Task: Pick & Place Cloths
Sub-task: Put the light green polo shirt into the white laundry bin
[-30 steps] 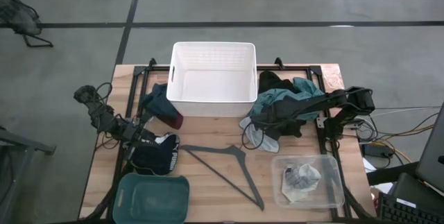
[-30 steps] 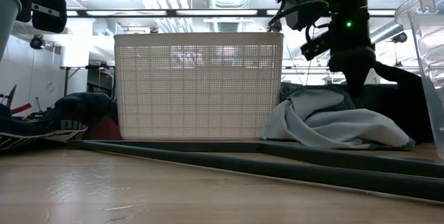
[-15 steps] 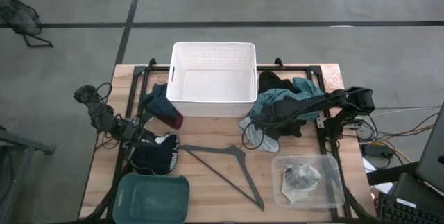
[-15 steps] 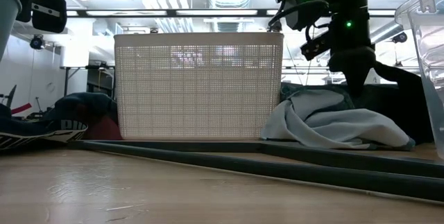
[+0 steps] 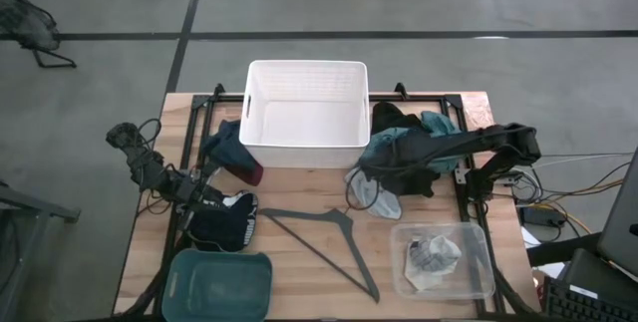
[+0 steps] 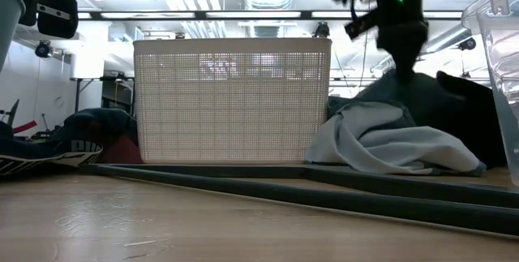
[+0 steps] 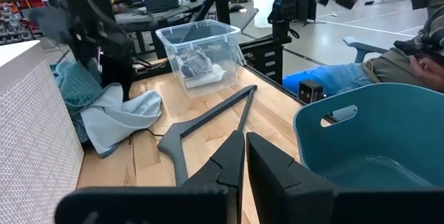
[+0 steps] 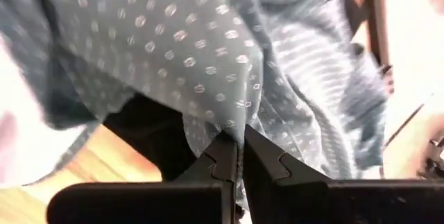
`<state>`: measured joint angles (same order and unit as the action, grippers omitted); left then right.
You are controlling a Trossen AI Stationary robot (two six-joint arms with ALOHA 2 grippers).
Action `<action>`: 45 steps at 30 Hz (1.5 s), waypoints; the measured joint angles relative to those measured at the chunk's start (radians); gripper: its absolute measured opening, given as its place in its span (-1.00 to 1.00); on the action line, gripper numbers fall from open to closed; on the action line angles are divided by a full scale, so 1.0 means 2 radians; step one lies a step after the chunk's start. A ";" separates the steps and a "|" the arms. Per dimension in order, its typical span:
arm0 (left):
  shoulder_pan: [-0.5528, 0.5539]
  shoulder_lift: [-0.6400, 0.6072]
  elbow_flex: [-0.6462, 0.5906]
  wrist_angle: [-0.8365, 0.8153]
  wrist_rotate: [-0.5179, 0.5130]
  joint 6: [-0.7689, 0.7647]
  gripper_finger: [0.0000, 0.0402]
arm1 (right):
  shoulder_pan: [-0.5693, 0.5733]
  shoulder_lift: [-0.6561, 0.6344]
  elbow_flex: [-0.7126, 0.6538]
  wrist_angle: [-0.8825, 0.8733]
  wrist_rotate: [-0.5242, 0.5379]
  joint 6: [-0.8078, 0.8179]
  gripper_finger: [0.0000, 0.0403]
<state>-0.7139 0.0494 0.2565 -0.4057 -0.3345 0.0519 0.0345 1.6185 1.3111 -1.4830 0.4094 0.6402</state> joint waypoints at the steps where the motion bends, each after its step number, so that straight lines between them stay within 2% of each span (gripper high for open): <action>1: 0.000 0.000 0.000 0.000 0.000 0.000 -0.88 | 0.000 -0.003 0.014 -0.005 0.006 0.001 -0.96; 8: 0.000 0.000 0.000 0.000 0.000 0.000 -0.88 | 0.000 -0.026 0.130 -0.046 0.050 0.001 -0.96; 17: 0.000 0.000 0.000 0.000 0.000 0.000 -0.88 | -0.009 -0.050 0.321 -0.027 0.135 -0.033 -0.96; 22: 0.000 0.000 0.000 0.000 0.000 0.000 -0.88 | -0.012 -0.046 0.417 0.038 0.136 -0.096 -0.96; 27: 0.000 0.000 0.000 0.000 0.000 0.000 -0.88 | -0.013 -0.047 0.462 0.180 0.135 -0.185 -0.96; 30: 0.000 0.000 0.000 0.000 0.000 0.000 -0.88 | -0.018 -0.040 0.474 0.273 0.126 -0.233 -0.96; 34: 0.000 0.000 0.000 0.000 0.000 0.000 -0.88 | -0.041 -0.027 0.477 0.357 0.075 -0.255 -0.96; 40: 0.000 0.000 0.000 0.000 0.000 0.000 -0.88 | -0.098 0.022 0.477 0.381 -0.010 -0.234 -0.96; 45: 0.000 0.000 0.000 0.000 0.000 0.000 -0.88 | -0.132 0.079 0.479 0.383 -0.029 -0.240 -0.96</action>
<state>-0.7138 0.0494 0.2565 -0.4057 -0.3344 0.0521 -0.2302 1.7755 2.2686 -0.7164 0.3518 0.1601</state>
